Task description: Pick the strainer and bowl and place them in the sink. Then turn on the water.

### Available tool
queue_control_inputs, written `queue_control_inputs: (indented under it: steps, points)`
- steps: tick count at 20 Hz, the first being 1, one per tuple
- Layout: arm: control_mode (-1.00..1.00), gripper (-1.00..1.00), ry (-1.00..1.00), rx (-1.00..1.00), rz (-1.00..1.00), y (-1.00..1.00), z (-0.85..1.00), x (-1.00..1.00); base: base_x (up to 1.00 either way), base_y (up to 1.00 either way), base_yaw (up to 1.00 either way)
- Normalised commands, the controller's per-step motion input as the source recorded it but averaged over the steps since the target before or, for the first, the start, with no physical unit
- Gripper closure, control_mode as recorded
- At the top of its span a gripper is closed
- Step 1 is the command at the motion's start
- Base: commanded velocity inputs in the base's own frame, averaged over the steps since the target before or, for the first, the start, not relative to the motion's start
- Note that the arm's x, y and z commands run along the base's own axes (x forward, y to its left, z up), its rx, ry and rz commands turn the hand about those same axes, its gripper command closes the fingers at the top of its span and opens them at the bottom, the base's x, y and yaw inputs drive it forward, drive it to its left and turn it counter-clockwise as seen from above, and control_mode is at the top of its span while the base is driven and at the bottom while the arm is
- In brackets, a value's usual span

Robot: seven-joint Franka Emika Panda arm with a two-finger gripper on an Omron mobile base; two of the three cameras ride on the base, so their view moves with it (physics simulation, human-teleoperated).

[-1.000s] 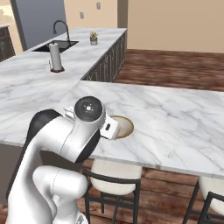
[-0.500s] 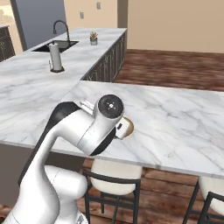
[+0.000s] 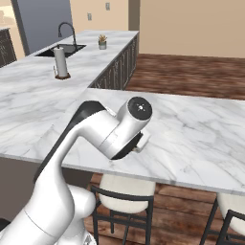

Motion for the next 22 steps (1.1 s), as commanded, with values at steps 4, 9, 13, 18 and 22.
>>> queue_control_inputs:
  steps: [4, 9, 13, 18, 22]
  points:
    - [-1.0, -1.0, 0.06, 0.09, 0.0, -0.02, -0.22, 0.13, 0.0, 0.0, 0.0]
    - [-1.0, -1.0, 0.03, 0.09, 0.0, 0.0, -0.27, 0.2, 0.0, 0.0, 0.0]
    - [-1.0, -1.0, 0.0, 0.04, -0.01, 0.0, -0.36, 0.25, 0.0, 0.0, 0.0]
    - [-1.0, -1.0, 0.0, 0.01, 0.0, 0.0, -0.37, 0.27, 0.0, 0.0, 0.0]
    - [-1.0, -1.0, 0.0, 0.0, 0.0, 0.0, -0.3, 0.3, 0.0, 0.0, 0.0]
